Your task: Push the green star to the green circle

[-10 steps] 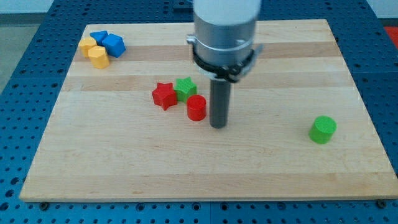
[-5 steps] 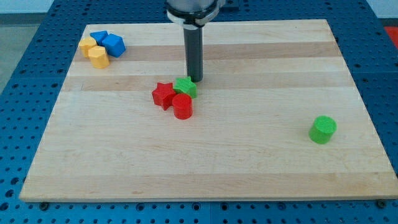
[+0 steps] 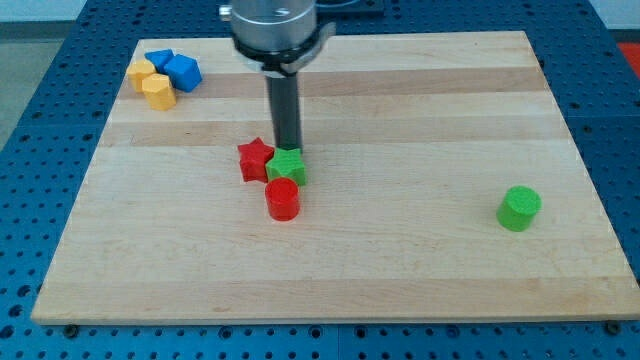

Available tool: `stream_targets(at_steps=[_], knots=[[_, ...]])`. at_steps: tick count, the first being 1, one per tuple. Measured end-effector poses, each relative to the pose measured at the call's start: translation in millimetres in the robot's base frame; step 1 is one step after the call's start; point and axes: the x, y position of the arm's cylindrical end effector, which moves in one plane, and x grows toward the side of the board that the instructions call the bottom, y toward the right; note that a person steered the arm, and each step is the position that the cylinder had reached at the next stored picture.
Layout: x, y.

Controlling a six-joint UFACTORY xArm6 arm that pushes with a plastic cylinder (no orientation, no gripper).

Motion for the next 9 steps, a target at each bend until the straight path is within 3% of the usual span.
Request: stream_targets(at_steps=[3,6,7,8,9], knots=[[24.2,-20.4],[76.8,68.3],[72.2,13.2],[57.8,31.9],[57.5,89.9]])
